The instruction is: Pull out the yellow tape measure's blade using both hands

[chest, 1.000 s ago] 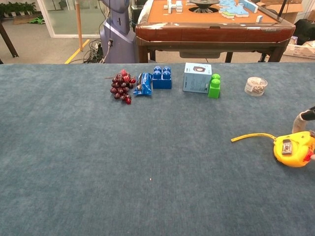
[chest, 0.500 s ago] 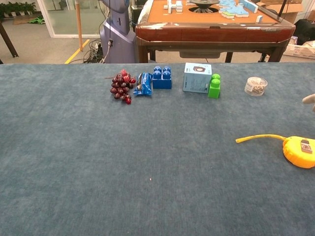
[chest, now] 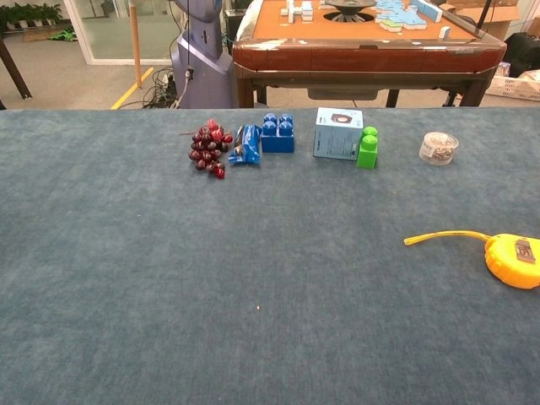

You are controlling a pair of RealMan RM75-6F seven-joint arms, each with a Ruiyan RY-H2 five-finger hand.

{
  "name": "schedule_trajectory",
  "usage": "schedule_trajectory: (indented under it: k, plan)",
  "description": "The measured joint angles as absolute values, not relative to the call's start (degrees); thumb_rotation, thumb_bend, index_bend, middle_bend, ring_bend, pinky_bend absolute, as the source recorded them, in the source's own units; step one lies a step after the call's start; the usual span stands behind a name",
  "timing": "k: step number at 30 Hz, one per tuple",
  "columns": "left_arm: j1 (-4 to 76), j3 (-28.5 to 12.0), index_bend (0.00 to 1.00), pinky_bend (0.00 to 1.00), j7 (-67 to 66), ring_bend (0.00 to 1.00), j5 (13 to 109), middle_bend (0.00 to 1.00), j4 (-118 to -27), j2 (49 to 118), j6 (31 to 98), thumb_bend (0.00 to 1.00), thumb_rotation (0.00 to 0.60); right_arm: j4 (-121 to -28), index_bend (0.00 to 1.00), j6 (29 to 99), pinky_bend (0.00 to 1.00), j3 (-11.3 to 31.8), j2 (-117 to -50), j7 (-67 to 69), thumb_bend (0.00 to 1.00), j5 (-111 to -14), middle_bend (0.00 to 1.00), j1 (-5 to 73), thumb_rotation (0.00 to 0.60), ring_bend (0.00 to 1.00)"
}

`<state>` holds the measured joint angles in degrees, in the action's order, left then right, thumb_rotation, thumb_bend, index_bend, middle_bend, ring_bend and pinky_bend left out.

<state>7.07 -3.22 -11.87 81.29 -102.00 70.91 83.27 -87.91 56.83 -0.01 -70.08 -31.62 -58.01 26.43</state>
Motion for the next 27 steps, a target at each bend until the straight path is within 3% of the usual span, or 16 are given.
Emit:
schedule_trajectory:
  k: [17,27]
  plan:
    - [6.63,-3.18,0.17,0.00,-10.79,0.00,81.21,0.00,-102.00,70.15,83.59,0.09,0.600,-83.54,0.08,55.02,0.15,0.74,-78.93,-33.50,0.08,-58.79,0.18,29.42,0.600,0.14]
    - [6.57,-3.54,0.17,0.00,-10.68,0.00,81.47,0.00,-101.87,70.17,84.25,0.09,0.600,-80.73,0.08,55.80,0.15,3.57,-85.47,-31.07,0.08,-61.07,0.18,31.44,0.600,0.14]
